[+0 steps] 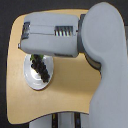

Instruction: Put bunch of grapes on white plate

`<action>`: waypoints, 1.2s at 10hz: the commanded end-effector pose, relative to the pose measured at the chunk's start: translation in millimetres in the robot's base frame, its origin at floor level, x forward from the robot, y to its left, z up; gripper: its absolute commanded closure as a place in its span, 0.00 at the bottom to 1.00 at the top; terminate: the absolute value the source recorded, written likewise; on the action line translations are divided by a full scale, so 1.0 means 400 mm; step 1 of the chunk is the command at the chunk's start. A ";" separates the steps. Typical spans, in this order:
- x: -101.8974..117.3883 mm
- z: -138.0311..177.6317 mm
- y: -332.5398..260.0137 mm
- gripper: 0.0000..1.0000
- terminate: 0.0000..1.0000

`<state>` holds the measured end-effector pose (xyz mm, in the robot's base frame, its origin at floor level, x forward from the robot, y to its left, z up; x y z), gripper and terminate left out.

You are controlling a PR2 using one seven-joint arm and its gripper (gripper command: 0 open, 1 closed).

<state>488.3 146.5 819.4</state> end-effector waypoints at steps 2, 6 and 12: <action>0.101 0.149 -0.045 0.00 0.00; 0.148 0.149 -0.169 0.00 0.00; 0.182 0.142 -0.500 0.00 0.00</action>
<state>550.2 38.3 877.8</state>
